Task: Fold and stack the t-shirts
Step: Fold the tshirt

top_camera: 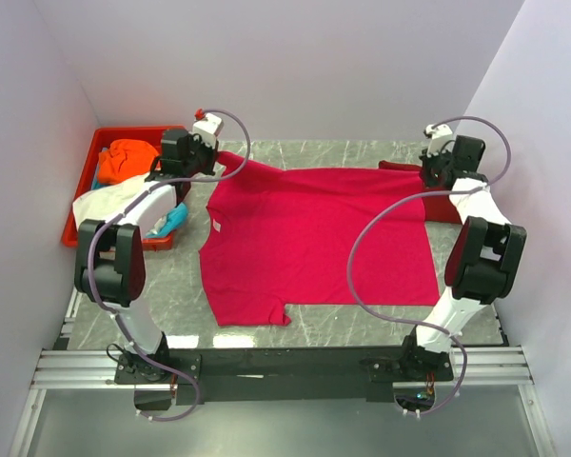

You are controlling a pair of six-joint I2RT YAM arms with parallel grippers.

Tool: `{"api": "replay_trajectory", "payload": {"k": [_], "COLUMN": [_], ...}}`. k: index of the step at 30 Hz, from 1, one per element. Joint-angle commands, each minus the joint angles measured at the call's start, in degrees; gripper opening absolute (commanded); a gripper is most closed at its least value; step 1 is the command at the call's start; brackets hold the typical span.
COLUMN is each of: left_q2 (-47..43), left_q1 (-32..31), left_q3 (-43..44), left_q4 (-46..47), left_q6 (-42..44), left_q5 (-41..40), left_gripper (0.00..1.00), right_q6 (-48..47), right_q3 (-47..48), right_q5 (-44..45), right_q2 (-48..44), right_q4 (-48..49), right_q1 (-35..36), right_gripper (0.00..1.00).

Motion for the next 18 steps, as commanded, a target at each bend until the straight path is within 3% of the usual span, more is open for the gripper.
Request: {"api": "replay_trajectory", "payload": {"k": [1,9,18], "left_q2": [-3.47,-2.86,-6.81], "left_q1": [0.29,0.29,0.29], "left_q3": [0.27,1.42,-3.59], "left_q4": [1.25,0.81,1.25], "left_q6": [-0.46,-1.51,-2.05], "left_q5": [0.2,0.81,0.64], "left_gripper": [0.0,0.0,0.0], "right_q6": [0.58,0.67,0.58], "right_q3": [-1.37,-2.26,-3.92], "right_q5": [-1.18,-2.76,-3.73], "right_q2": [-4.08,-3.82,-3.73], "right_q4": [4.31,4.48,5.01], "right_q1": [-2.19,-3.69,-4.39], "right_gripper": [0.0,0.0,0.0]}}
